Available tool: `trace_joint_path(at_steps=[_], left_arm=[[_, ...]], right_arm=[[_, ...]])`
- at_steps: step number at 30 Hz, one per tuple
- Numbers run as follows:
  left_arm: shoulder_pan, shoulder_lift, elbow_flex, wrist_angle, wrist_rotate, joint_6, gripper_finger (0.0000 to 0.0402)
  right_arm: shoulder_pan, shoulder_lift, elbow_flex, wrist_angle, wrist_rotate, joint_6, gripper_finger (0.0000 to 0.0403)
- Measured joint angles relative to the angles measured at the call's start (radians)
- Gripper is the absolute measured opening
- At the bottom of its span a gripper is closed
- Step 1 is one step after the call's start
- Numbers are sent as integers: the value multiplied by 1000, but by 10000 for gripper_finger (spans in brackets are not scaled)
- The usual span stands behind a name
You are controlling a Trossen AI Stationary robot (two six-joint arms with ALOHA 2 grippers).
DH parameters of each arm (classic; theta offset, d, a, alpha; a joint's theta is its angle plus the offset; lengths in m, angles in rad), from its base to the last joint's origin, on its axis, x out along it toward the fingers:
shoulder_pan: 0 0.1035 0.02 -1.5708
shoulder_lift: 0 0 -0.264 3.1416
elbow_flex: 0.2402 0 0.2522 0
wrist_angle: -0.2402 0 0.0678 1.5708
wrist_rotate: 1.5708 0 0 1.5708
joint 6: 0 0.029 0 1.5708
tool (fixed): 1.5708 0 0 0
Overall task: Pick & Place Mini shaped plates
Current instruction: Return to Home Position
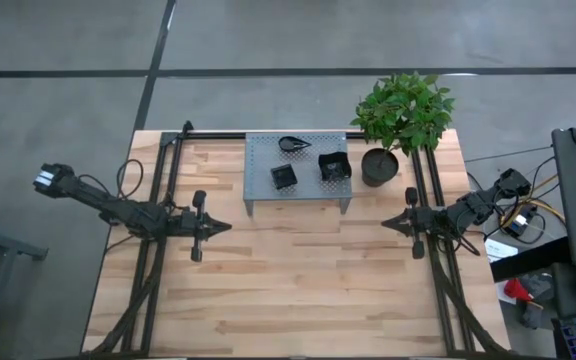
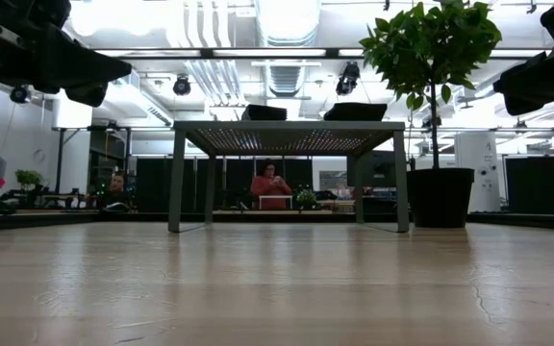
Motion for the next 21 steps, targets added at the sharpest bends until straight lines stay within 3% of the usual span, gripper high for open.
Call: trace_joint_path(at_steps=[14, 17, 21], left_arm=[[0, 0, 0, 0, 0, 0, 3], [0, 1, 0, 0, 0, 0, 3], [0, 1, 0, -1, 0, 0, 3]], right_arm=[[0, -2, 0, -50, 4, 6, 8], [-2, -15, 19, -36, 61, 39, 8], [1, -14, 50, 24, 30, -88, 8]])
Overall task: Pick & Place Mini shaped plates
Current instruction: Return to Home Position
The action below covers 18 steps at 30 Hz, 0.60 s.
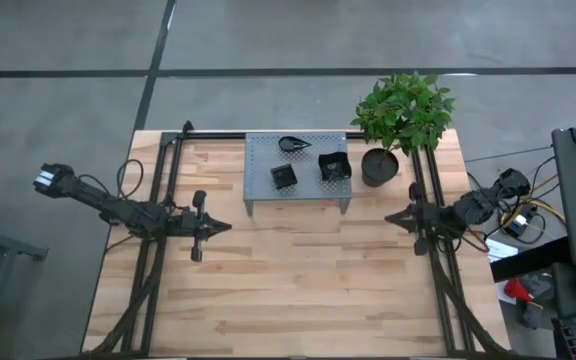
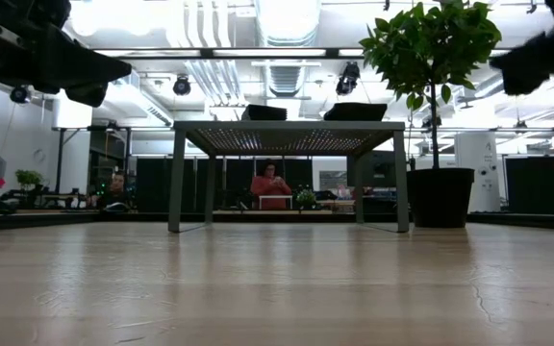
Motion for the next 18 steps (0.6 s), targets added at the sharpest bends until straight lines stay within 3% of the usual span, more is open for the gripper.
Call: trace_joint_path(at_steps=[6, 12, 18], left_arm=[[0, 0, 0, -6, 0, 0, 3], [0, 0, 0, -10, 0, 0, 3], [0, 0, 0, -11, 0, 0, 3]], right_arm=[[0, -1, 63, -5, -22, 7, 8], [0, -1, 48, 25, -161, -3, 8], [0, -1, -85, 283, -302, -40, 8]])
